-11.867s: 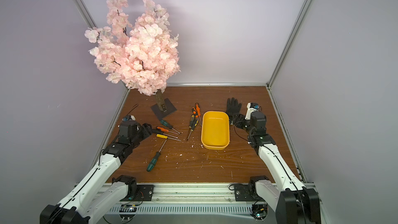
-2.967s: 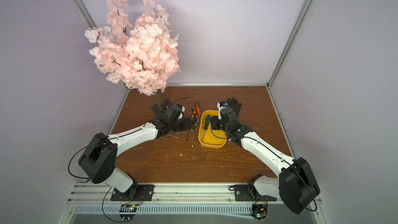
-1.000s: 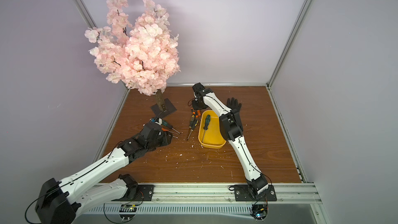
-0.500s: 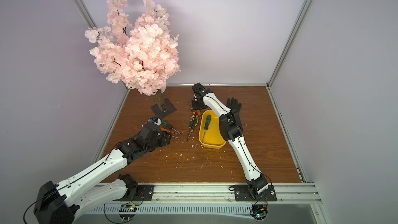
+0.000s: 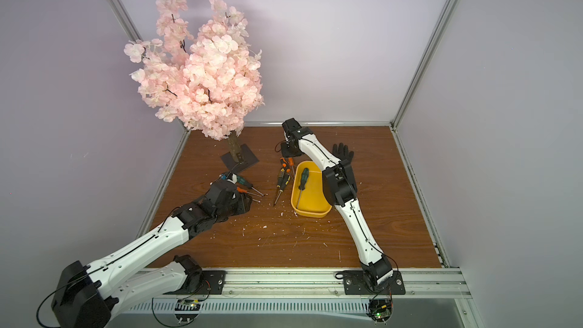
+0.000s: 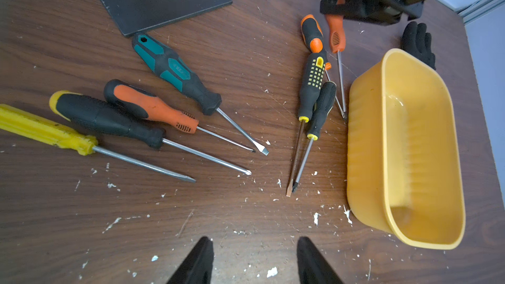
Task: Put the screwdriver on the desktop into the storage box
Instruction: Pick up the screwdriver from the center of the board, then place the screwdriver in the storage box.
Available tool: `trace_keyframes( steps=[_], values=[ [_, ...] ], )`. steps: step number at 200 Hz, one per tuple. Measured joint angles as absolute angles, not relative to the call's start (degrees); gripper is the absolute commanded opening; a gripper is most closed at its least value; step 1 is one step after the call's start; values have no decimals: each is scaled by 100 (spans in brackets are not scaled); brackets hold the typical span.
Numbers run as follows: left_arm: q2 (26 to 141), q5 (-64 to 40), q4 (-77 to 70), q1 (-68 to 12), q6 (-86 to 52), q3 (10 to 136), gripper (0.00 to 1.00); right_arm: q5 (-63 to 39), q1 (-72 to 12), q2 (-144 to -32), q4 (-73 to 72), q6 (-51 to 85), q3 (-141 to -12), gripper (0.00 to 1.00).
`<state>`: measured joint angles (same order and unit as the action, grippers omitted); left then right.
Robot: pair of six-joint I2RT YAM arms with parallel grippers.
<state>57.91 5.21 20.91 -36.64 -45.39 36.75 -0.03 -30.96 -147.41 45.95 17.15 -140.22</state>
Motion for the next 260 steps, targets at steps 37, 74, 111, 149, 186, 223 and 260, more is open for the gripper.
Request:
trace_keyframes(
  steps=[37, 74, 111, 149, 186, 223, 260],
  values=[
    [5905, 493, 2012, -3664, -4460, 3677, 53, -27, -3087, -14094, 4397, 1811, -13891, 26],
    [6101, 399, 1887, -3664, -4383, 3682, 53, -73, -3065, -13386, 4027, 1955, -13504, 26],
    [6318, 303, 1844, -3664, -4285, 3850, 53, -209, -3057, -12615, 3535, 2112, -12462, 26],
    [6532, 200, 1728, -3664, -4193, 4038, 53, -445, -2982, -11382, 2650, 2432, -10388, 25],
    [6893, 69, 1627, -3664, -4099, 4211, 53, -482, -2902, -10029, 1741, 2860, -8283, 25],
    [7166, -34, 1520, -3664, -3999, 4381, 53, -381, -2873, -8995, 980, 3317, -6611, 24],
    [7395, -148, 1415, -3664, -3940, 4491, 53, -183, -2873, -8646, 425, 3763, -5557, 24]
  ],
)
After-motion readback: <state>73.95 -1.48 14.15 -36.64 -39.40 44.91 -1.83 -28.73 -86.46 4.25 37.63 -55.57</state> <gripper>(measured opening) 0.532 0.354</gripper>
